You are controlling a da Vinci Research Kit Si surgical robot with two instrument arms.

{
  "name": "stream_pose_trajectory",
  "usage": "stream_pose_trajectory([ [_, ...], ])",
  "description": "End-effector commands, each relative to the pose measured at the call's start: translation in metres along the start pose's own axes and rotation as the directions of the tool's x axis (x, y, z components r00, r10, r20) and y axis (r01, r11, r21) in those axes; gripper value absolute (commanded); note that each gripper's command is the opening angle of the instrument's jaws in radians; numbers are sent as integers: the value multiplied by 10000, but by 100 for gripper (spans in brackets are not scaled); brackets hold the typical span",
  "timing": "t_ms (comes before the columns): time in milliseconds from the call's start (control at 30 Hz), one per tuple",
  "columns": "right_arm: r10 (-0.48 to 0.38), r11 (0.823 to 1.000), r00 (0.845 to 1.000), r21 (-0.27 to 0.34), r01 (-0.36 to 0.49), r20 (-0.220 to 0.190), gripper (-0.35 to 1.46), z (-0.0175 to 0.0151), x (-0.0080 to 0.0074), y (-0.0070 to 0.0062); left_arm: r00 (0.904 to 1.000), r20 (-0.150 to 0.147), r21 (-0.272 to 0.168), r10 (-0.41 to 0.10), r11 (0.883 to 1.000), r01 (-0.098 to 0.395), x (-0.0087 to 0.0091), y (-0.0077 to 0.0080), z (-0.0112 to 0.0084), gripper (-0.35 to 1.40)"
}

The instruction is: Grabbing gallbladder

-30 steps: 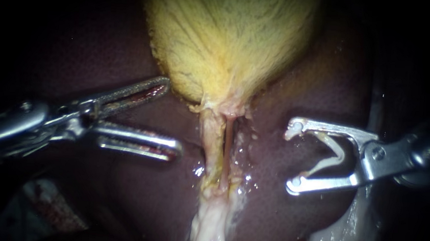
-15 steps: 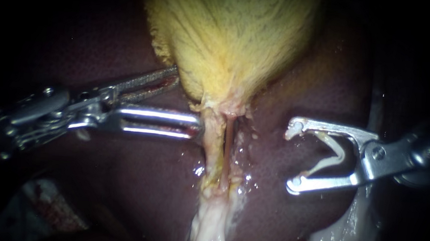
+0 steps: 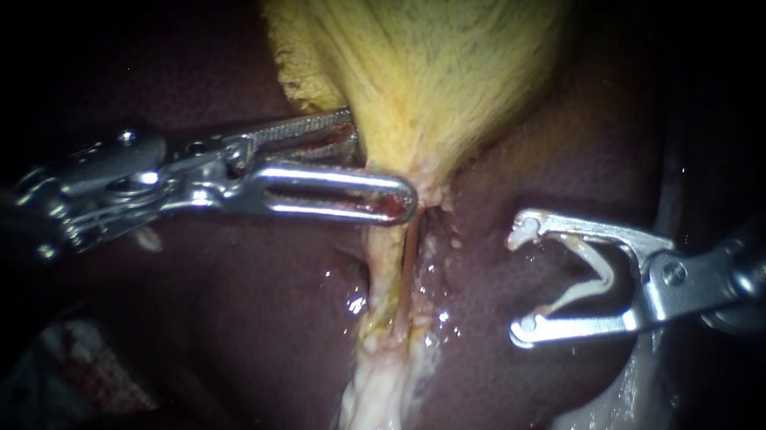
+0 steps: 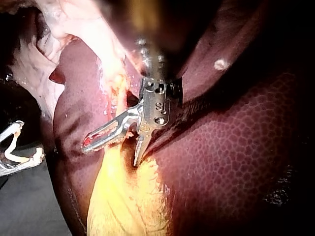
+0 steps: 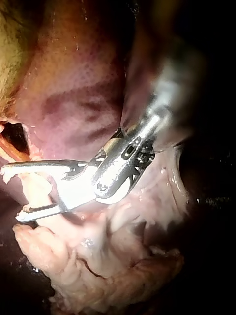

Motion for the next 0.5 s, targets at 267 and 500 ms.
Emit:
stream_pose_trajectory([
  [267, 0, 10000, 10000, -3, 0, 0, 60, 0, -1, 0, 9997, -156, -98, -198, 9998, 197, -17, 0, 6, 41],
  [500, -1, 10000, 10000, -2, 1, 0, 60, 0, -1, 1, 9992, -349, -263, -198, 9995, 189, -19, 5, 7, 24],
])
